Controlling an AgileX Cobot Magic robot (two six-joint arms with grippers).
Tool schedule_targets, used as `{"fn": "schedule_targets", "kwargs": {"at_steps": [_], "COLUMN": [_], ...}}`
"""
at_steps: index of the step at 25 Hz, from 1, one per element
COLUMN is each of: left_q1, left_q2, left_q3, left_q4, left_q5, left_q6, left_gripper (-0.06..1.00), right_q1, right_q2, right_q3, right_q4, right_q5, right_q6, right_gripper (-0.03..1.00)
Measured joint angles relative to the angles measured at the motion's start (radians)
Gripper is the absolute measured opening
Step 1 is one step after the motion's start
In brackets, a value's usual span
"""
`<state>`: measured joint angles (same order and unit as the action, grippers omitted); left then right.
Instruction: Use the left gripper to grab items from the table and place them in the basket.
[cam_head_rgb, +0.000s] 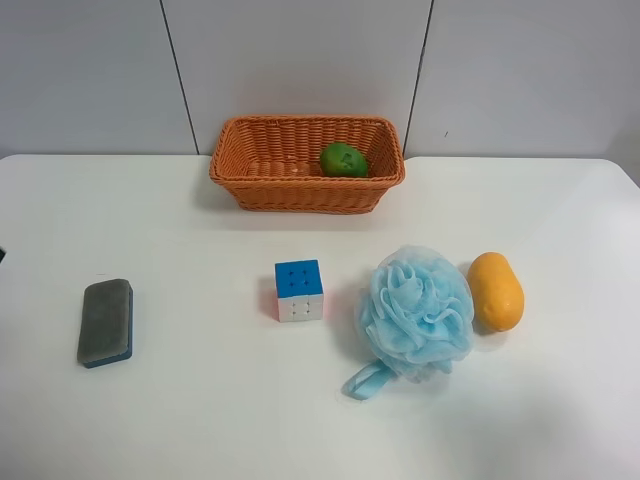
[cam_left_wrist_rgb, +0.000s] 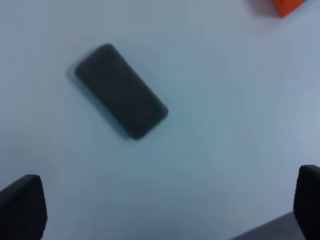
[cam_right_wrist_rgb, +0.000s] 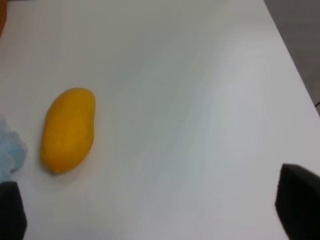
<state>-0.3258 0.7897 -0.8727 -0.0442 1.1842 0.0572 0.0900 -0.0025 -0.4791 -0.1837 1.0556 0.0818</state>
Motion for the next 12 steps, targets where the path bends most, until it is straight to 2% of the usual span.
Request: {"fn": "schedule_targets", "kwargs": {"at_steps": [7,12], "left_q1": [0.006,0.083], "left_q2": [-0.261,-0.437], "left_q3": [0.156,0.254], "left_q4": [0.015,0.013], "left_q5": [0.016,-0.046], "left_q6": [-0.001,0.008], "left_gripper": [0.99,0.99], "right_q1": [0.000,0.000], "right_q2": [0.000,0.000], "right_q3": [0.000,0.000], "right_q4": [0.000,0.000], "right_q5": [0.000,-0.001], "right_q6": [0.000,0.000], "right_gripper": [0.99,0.99]}}
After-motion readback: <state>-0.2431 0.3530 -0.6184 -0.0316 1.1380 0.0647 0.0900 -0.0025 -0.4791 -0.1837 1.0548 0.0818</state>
